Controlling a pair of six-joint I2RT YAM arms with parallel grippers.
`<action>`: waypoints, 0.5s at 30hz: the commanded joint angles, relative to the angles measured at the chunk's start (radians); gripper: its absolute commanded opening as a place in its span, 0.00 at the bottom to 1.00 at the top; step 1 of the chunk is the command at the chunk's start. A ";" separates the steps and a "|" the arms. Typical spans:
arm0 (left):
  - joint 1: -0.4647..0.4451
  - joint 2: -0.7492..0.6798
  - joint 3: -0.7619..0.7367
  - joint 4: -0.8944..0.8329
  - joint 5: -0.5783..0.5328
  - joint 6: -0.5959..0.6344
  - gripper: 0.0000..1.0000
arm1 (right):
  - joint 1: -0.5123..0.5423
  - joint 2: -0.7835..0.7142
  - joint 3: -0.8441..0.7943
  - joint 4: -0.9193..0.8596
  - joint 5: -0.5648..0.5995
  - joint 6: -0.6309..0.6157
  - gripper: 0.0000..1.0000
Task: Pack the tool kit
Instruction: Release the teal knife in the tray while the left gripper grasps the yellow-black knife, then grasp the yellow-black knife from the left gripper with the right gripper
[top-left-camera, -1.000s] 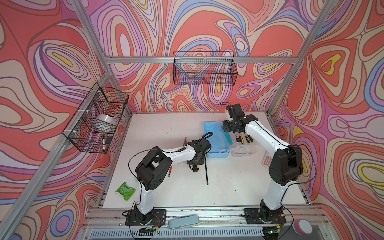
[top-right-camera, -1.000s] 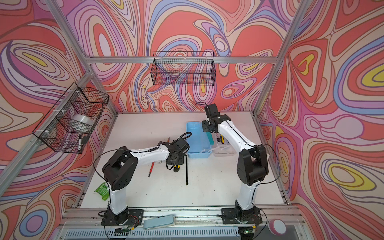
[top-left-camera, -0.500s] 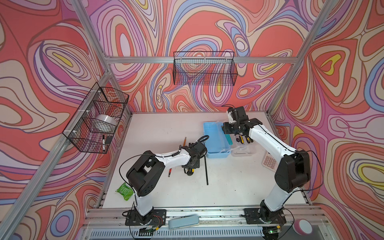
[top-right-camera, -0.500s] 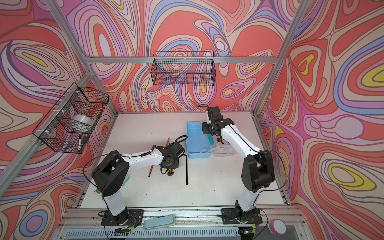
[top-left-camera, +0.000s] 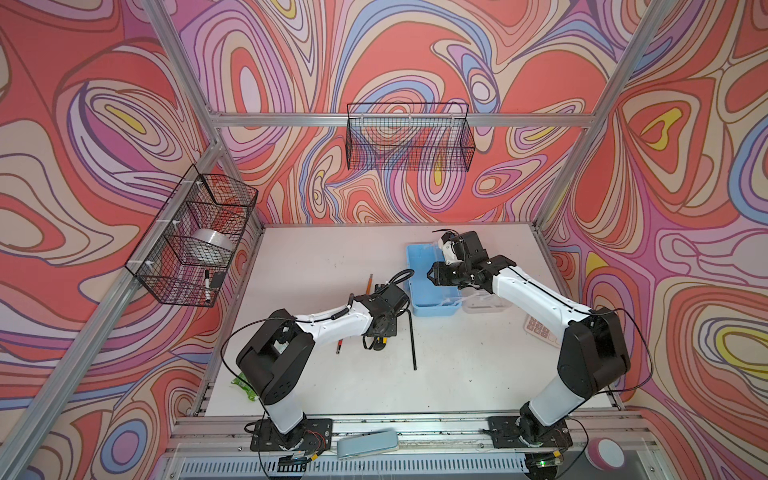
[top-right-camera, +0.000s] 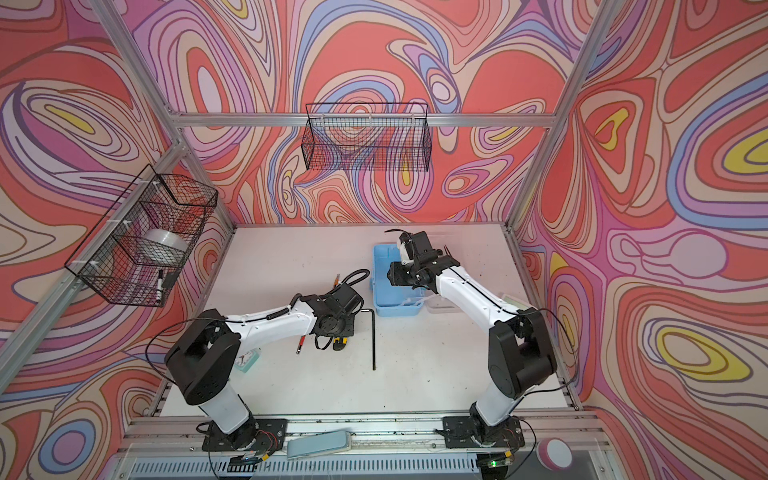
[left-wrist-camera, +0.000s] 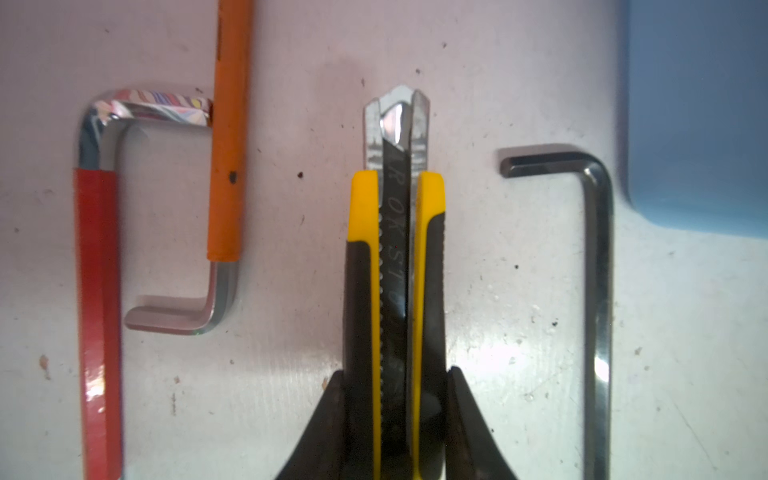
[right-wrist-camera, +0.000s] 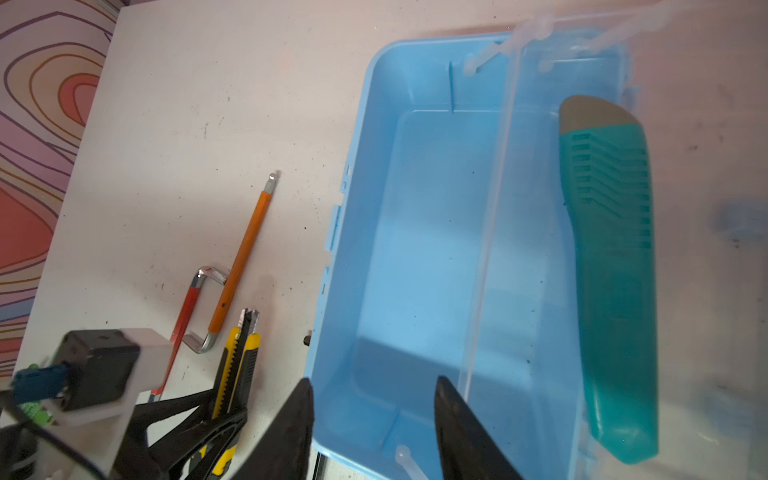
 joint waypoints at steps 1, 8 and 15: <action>-0.003 -0.011 -0.018 0.028 0.023 -0.011 0.13 | 0.004 -0.008 0.006 0.030 -0.018 0.018 0.48; -0.003 -0.133 -0.049 0.121 0.054 0.017 0.14 | 0.046 0.027 -0.004 0.067 -0.130 0.038 0.48; -0.002 -0.202 -0.062 0.174 0.095 0.033 0.15 | 0.068 0.052 -0.033 0.155 -0.241 0.091 0.48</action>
